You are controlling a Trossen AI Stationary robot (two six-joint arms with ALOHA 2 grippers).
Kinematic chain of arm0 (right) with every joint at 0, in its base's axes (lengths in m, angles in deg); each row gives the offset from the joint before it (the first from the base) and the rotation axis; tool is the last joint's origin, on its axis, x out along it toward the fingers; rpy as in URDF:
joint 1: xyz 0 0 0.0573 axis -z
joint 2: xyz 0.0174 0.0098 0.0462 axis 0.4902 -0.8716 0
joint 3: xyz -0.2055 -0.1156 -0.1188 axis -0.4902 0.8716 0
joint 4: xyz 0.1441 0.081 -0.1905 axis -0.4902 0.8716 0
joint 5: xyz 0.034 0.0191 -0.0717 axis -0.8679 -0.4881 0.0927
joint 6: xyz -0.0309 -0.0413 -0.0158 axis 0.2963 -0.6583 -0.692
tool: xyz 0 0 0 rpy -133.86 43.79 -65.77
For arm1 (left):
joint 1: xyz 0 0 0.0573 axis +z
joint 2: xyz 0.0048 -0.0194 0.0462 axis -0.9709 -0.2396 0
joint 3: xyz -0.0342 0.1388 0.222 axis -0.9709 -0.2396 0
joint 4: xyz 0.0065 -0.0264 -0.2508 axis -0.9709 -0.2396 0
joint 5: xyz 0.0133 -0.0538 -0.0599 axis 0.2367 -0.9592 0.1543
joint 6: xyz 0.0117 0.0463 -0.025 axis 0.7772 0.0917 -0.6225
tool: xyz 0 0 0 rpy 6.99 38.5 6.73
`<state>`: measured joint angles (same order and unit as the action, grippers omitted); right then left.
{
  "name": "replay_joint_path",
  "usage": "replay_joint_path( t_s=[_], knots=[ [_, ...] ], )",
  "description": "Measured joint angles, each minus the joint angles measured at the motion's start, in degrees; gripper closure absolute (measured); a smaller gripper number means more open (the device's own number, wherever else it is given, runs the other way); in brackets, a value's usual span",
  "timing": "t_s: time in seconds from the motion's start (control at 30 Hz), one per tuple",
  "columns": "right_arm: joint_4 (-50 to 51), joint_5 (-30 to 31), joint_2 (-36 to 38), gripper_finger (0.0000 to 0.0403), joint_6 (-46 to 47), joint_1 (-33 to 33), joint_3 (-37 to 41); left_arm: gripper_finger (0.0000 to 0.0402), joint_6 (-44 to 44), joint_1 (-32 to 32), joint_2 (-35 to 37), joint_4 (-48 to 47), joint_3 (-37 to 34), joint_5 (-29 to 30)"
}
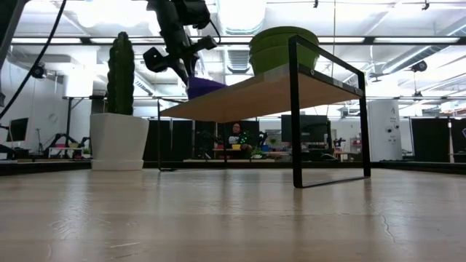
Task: Pick & Place Mini bowls
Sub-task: Stack the left blue bowl on the other blue bowl on the shelf
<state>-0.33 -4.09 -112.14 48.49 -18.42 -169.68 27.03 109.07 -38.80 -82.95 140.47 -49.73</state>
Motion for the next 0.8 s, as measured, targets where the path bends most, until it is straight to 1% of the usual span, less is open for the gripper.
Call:
replay_joint_path(
  t_s=[0.13, 0.27, 0.37, 0.6, 0.8],
  knots=[
    [-0.02, 0.0, 0.0, 0.0346, 0.0, 0.0, 0.0, 0.0336, 1.28, -0.01, 0.0, 0.08, 0.0, 0.88],
    [-0.02, 0.0, 0.0, 0.0346, 0.0, 0.02, 0.0, 0.0303, 1.74, 0.0, 0.15, 0.04, 0.0, -0.05],
    [-0.04, 0.0, 0.0, 0.0346, 0.0, 0.01, -0.02, 0.0287, 1.7, 0.0, 0.53, -0.04, 0.27, -0.24],
    [-0.04, 0.0, 0.0, 0.0346, 0.0, 0.02, -0.04, 0.028, 2.73, 0.0, 1.01, 0.12, 2.05, 0.36],
    [-0.04, 0.0, 0.0, 0.0346, -0.01, 0.01, -0.04, 0.028, 1.3, 0.0, 1.07, 0.0, 1.97, 0.42]
  ],
)
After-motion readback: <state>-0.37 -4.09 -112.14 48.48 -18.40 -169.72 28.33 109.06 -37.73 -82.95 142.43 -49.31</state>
